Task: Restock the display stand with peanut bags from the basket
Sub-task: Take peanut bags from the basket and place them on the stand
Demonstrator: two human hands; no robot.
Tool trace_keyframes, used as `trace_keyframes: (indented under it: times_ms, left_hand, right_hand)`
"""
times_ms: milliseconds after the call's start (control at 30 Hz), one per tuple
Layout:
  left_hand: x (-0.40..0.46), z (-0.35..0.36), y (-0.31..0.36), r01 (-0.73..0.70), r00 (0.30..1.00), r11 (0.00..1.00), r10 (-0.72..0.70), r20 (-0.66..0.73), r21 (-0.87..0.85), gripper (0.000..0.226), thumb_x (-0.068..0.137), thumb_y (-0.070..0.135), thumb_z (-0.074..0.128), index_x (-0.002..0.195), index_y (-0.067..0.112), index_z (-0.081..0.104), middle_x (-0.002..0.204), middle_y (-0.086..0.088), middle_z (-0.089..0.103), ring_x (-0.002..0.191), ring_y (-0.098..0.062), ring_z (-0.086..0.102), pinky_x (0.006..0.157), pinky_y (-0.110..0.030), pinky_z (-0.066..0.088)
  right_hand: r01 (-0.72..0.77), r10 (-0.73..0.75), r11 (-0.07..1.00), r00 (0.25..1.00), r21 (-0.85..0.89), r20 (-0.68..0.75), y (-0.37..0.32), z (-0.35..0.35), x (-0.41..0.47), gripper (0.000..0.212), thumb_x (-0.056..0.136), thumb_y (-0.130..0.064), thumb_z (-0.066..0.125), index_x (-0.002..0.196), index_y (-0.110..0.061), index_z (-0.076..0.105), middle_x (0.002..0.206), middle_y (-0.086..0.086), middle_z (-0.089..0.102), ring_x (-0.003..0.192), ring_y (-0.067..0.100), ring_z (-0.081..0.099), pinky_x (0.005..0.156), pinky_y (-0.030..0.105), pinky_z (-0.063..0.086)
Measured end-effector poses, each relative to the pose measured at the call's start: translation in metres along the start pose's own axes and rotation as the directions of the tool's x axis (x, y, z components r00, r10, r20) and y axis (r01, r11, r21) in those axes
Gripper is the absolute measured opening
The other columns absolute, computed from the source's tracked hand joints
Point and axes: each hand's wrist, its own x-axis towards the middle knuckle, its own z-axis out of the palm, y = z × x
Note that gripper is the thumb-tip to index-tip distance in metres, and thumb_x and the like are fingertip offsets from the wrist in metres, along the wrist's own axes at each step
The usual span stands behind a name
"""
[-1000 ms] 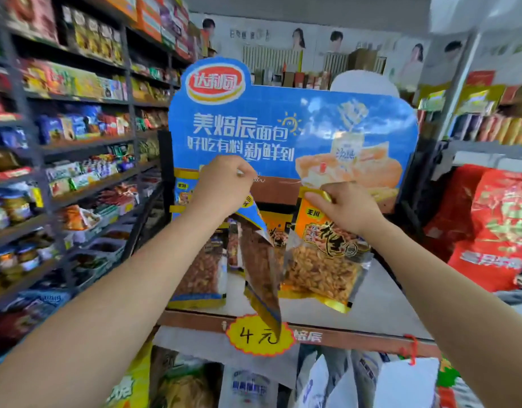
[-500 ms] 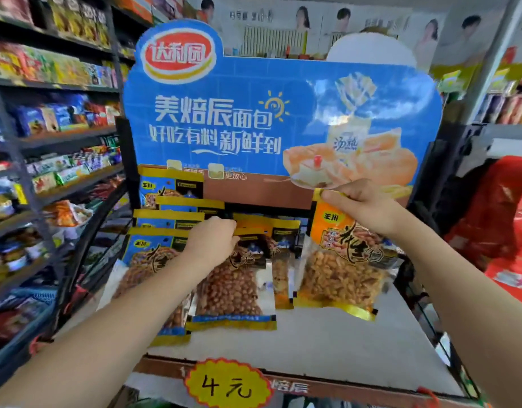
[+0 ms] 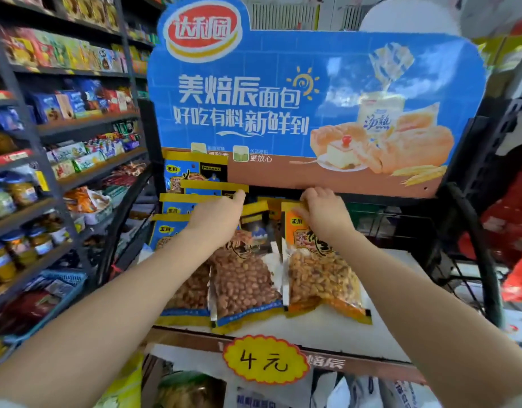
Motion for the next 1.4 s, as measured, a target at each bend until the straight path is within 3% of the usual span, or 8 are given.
trace_keyframes:
  times_ms: [167,333,467,600,900,1000,1133,1400]
  left_hand:
    - [-0.021,0.008,-0.01,-0.218,0.972,0.974,0.222,0.077,-0.059,0.025,0.095,0.025,0.044,0.118,0.015,0.046,0.091,-0.006,0.061,0.069,-0.022,0.058,0.044,-0.029,0.039]
    - [-0.053,-0.006,0.017,-0.494,0.869,0.86,0.494,-0.032,-0.129,0.023,0.096,0.029,0.039,0.102,0.014,0.055,0.094,-0.005,0.063,0.082,-0.026,0.06,0.049,-0.033,0.044]
    - [-0.088,-0.011,0.065,-0.722,0.691,0.621,0.663,-0.289,-0.304,0.029,0.092,0.029,0.038,0.091,0.011,0.062,0.08,-0.008,0.065,0.072,-0.03,0.062,0.047,-0.033,0.041]
    - [-0.13,-0.015,0.128,-0.867,0.48,0.351,0.781,-0.4,-0.354,0.049,0.085,0.038,0.022,0.081,0.012,0.064,0.067,-0.007,0.064,0.057,-0.029,0.06,0.041,-0.031,0.042]
    - [-0.254,0.031,0.311,-0.876,0.117,0.08,0.992,-0.05,-0.475,0.025,0.094,0.029,0.042,0.104,0.014,0.058,0.102,-0.004,0.058,0.09,-0.025,0.058,0.068,-0.036,0.048]
    - [-0.305,0.052,0.38,-0.878,0.024,0.045,0.998,0.05,-0.477,0.026,0.093,0.032,0.043,0.107,0.016,0.058,0.11,-0.004,0.054,0.097,-0.025,0.057,0.071,-0.035,0.048]
    - [-0.375,0.065,0.471,-0.853,-0.033,0.075,0.98,0.197,-0.517,0.026,0.094,0.03,0.043,0.111,0.016,0.056,0.114,-0.004,0.055,0.102,-0.024,0.055,0.075,-0.034,0.045]
    - [-0.469,0.121,0.587,-0.748,-0.018,0.295,0.887,0.462,-0.595,0.023,0.092,0.025,0.041,0.104,0.017,0.059,0.111,-0.005,0.062,0.098,-0.023,0.057,0.082,-0.038,0.051]
  right_hand:
    - [-0.121,0.12,0.992,0.992,0.035,0.039,-0.007,0.005,-0.033,0.04,0.095,-0.032,0.045,0.13,-0.012,0.043,0.129,0.012,0.05,0.12,0.032,0.045,0.096,0.043,0.04]
    - [-0.237,0.25,0.952,0.967,0.195,-0.044,-0.003,-0.032,-0.109,0.025,0.094,-0.027,0.045,0.108,-0.01,0.057,0.102,0.012,0.064,0.095,0.032,0.058,0.074,0.042,0.049]
    - [-0.364,0.396,0.913,0.901,0.186,-0.18,-0.008,-0.064,-0.201,0.023,0.09,-0.028,0.046,0.094,-0.009,0.06,0.072,0.003,0.061,0.069,0.028,0.058,0.057,0.037,0.046]
    - [-0.572,0.587,0.809,0.789,0.132,-0.179,-0.007,-0.086,-0.309,0.032,0.089,-0.033,0.042,0.087,-0.007,0.06,0.06,0.002,0.055,0.057,0.026,0.049,0.051,0.032,0.037]
    - [-0.929,0.913,0.364,0.37,0.07,0.17,0.021,-0.08,-0.561,0.014,0.089,-0.022,0.052,0.077,-0.016,0.056,0.074,0.007,0.062,0.071,0.029,0.06,0.068,0.042,0.052]
    - [-0.972,0.933,0.233,0.236,0.042,0.271,0.03,-0.082,-0.645,0.022,0.089,-0.022,0.053,0.068,-0.026,0.047,0.075,0.007,0.061,0.071,0.026,0.058,0.067,0.035,0.047]
    - [-0.998,0.932,0.055,0.059,0.022,0.357,0.061,-0.088,-0.757,0.018,0.09,-0.022,0.052,0.102,-0.013,0.06,0.097,0.009,0.07,0.089,0.027,0.065,0.075,0.03,0.048]
    - [-0.97,0.83,-0.232,-0.234,-0.068,0.507,0.114,-0.07,-0.909,0.024,0.089,-0.027,0.05,0.108,-0.013,0.057,0.107,0.01,0.068,0.094,0.028,0.063,0.081,0.035,0.053]
